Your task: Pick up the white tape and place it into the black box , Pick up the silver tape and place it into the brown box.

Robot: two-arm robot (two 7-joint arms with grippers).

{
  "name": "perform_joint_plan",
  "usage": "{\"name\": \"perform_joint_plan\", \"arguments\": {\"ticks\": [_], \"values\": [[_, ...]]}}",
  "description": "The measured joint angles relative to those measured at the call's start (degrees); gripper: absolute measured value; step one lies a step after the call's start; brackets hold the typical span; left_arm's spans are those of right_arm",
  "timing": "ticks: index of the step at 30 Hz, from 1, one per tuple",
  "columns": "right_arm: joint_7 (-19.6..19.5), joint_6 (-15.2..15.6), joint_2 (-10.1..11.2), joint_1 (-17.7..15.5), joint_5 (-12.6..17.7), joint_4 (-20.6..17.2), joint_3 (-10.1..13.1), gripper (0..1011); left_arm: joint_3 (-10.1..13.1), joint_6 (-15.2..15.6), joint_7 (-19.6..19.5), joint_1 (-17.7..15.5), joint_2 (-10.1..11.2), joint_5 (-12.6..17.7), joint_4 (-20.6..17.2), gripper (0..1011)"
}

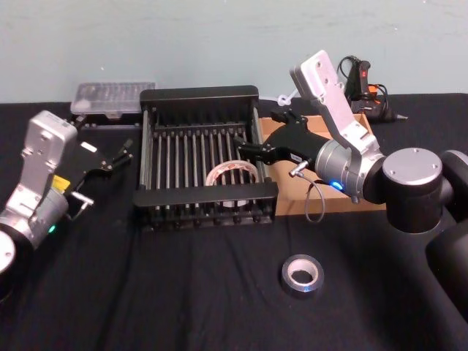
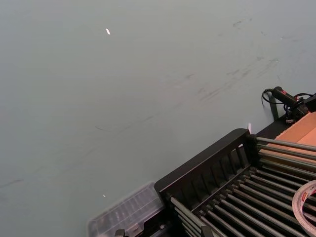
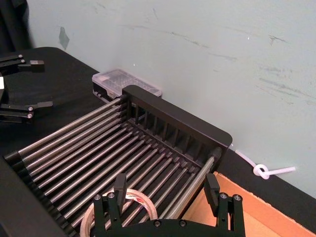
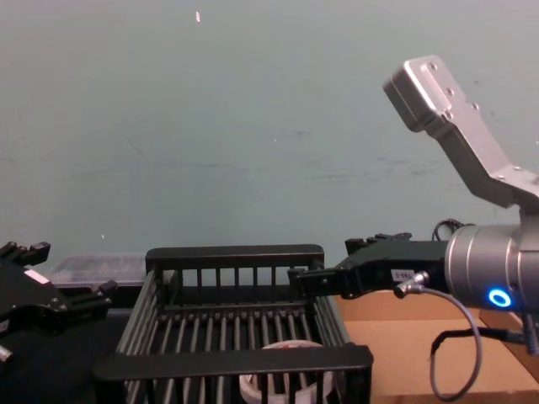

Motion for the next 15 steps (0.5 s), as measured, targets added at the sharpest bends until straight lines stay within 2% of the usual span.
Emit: {"name": "perform_joint_plan", "arguments": {"ticks": [9, 15], "values": [[-0.46, 0.27, 0.31, -0.91, 0.3, -1.36, 1.04, 1003, 0.0, 0.0, 0.0, 0.0, 0.0, 0.0, 0.0, 1001], [-0.29, 0.92, 1.99, -2.77, 1.07, -4.56, 2.39, 1003, 0.0, 0.0, 0.0, 0.0, 0.0, 0.0, 0.0, 1001]]}}
